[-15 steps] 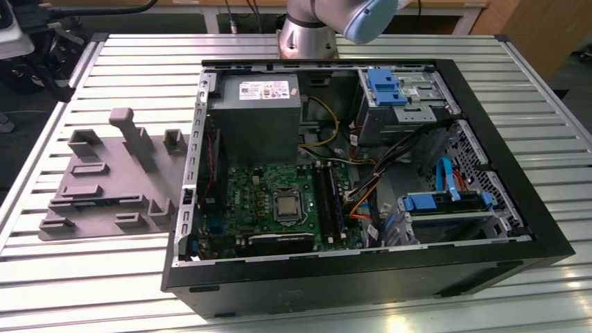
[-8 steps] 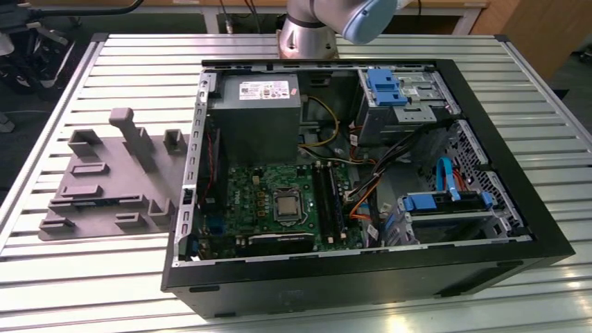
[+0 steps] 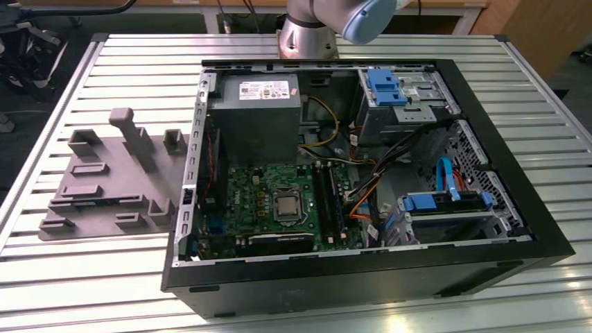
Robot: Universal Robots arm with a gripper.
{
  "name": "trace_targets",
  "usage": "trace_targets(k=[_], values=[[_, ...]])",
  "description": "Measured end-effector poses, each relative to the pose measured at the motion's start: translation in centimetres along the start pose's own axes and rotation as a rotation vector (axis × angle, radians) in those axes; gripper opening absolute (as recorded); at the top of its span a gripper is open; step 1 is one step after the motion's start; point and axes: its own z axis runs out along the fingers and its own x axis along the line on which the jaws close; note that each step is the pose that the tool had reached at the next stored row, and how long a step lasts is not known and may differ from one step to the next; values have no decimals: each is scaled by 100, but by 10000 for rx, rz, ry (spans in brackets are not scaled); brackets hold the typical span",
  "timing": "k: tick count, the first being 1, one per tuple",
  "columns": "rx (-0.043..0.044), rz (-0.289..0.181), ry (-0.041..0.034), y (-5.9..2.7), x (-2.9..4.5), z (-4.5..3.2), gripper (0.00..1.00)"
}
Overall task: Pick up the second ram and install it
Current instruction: 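Pick up the second ram and move it above second insertion slot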
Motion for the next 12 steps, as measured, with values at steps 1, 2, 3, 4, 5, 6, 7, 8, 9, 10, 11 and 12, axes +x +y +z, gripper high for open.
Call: trace_targets(k=[1,2,3,4,5,6,7,8,9,10,11,12], values=[[0,-1,0,0,0,0,11],[0,0,0,0,0,0,11],[0,0,0,0,1,0,11],[0,0,0,0,1,0,11],[0,0,0,0,1,0,11],[0,0,0,0,1,0,11],[0,0,0,0,1,0,11],[0,0,0,0,1,0,11],[0,0,0,0,1,0,11],[0,-1,0,0,1,0,11],[0,-2,-1,0,1,0,11],[0,-15,0,0,1,0,11]])
